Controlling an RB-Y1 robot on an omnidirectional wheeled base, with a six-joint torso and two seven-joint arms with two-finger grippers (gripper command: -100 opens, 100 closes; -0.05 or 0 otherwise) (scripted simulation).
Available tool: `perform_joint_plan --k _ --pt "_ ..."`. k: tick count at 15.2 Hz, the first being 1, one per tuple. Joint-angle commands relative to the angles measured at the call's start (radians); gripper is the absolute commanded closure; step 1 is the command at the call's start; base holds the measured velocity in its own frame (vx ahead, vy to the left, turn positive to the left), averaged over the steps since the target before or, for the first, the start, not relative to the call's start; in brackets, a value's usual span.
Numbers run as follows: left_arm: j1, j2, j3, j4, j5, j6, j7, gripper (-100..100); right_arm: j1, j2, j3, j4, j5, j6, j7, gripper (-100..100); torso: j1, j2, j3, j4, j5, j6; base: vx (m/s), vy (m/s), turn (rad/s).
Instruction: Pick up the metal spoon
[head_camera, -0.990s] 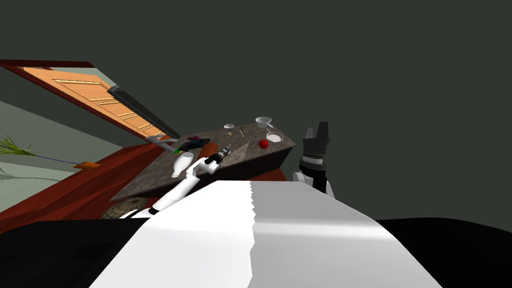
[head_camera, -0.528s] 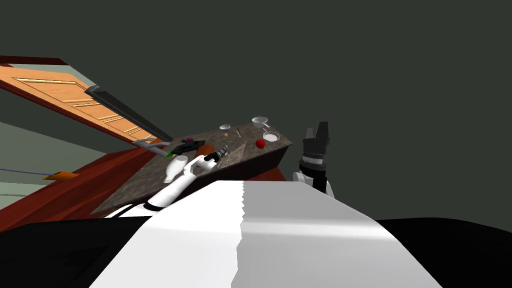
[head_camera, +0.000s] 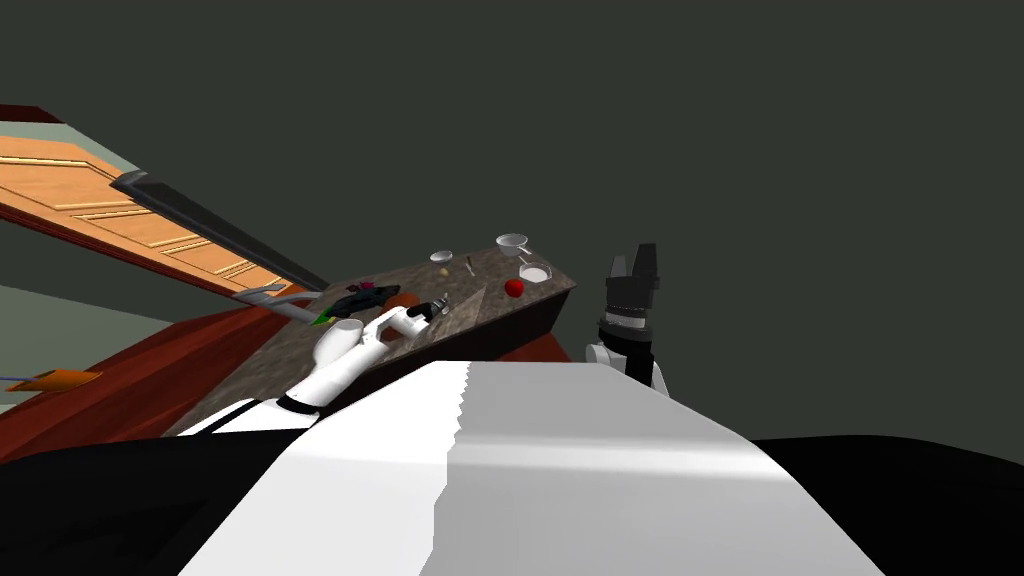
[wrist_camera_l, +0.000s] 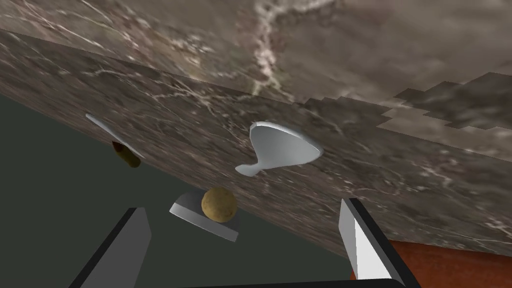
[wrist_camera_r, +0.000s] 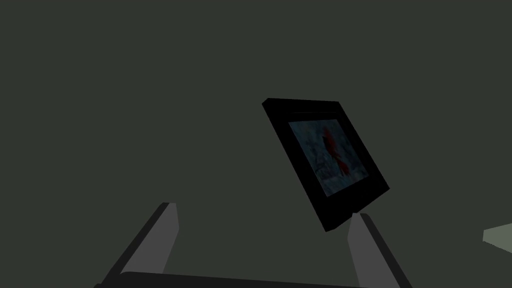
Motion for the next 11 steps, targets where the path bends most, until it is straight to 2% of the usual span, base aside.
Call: perform_joint_plan --k 1,2,4,5,10,11 --pt "-0.011 0.015 -0.011 0.012 0.001 0.047 0.000 -100 0.000 0.000 0.000 0.000 0.000 0.000 0.000 0 0.000 0.000 0.000 0.000 0.000 0.000 0.003 -0.023 -0.101" --pt "-0.011 0.015 -0.011 0.012 0.001 0.047 0.000 -100 0.000 0.000 0.000 0.000 0.000 0.000 0.000 0 0.000 0.000 0.000 0.000 0.000 0.000 0.001 -0.022 -0.084" --pt "-0.027 0.038 -0.025 0.033 0.012 0.095 -0.002 -100 0.000 0.000 0.000 0.000 0.000 0.000 0.000 0 0.000 0.000 0.000 0.000 0.000 0.000 0.003 -0.027 -0.113" --pt "-0.027 0.038 -0.025 0.033 0.012 0.095 -0.002 -100 0.000 0.000 0.000 0.000 0.000 0.000 0.000 0 -0.001 0.000 0.000 0.000 0.000 0.000 0.006 -0.027 -0.081" --pt "-0.047 0.068 -0.051 0.067 0.030 0.167 -0.005 -100 0.000 0.000 0.000 0.000 0.000 0.000 0.000 0 -0.001 0.000 0.000 0.000 0.000 0.000 0.007 -0.027 -0.095" --pt "-0.048 0.063 -0.046 0.065 0.029 0.150 -0.007 -100 0.000 0.000 0.000 0.000 0.000 0.000 0.000 0 -0.001 0.000 0.000 0.000 0.000 0.000 0.003 -0.014 -0.020"
